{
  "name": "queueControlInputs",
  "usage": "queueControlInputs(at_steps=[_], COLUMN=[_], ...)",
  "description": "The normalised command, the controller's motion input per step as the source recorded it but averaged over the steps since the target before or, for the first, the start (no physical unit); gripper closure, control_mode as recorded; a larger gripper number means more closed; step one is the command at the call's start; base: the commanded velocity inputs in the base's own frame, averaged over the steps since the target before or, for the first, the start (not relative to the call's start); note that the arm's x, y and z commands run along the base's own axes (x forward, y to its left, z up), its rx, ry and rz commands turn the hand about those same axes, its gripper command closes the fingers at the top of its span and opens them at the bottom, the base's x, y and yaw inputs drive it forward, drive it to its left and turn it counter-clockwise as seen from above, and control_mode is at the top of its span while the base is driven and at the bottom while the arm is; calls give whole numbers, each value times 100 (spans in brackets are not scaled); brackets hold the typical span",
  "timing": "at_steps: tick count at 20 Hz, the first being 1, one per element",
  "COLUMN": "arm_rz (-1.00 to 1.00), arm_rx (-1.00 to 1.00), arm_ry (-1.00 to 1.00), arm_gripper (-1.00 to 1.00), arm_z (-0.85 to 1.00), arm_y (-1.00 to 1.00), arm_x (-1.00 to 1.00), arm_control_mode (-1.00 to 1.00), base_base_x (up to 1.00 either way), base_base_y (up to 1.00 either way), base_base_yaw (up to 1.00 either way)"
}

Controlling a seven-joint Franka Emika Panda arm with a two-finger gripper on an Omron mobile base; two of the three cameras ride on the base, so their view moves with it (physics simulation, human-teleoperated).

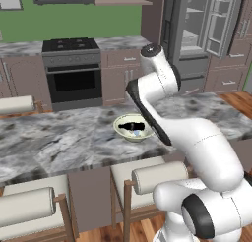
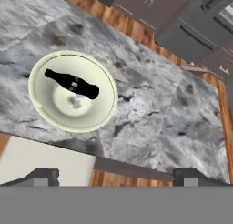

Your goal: Open the fridge, grab two sodas, and place both sodas inside the bowl with ice on the dining counter.

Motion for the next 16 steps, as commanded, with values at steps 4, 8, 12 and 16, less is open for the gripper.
queueControlInputs(at_steps=[4, 8, 12, 16], arm_rz=[-22, -12, -7, -9], arm_rx=[27, 30, 27, 21], arm_ry=[0, -9, -19, -14], arm_gripper=[-100, -100, -100, -100], arm_z=[0, 0, -18, -28], arm_y=[-78, -61, -44, -23], arm_x=[-100, -100, -100, -100], arm_control_mode=[-100, -100, -100, -100], base_base_x=[0, 0, 0, 0], base_base_y=[0, 0, 0, 0], base_base_yaw=[0, 0, 0, 0])
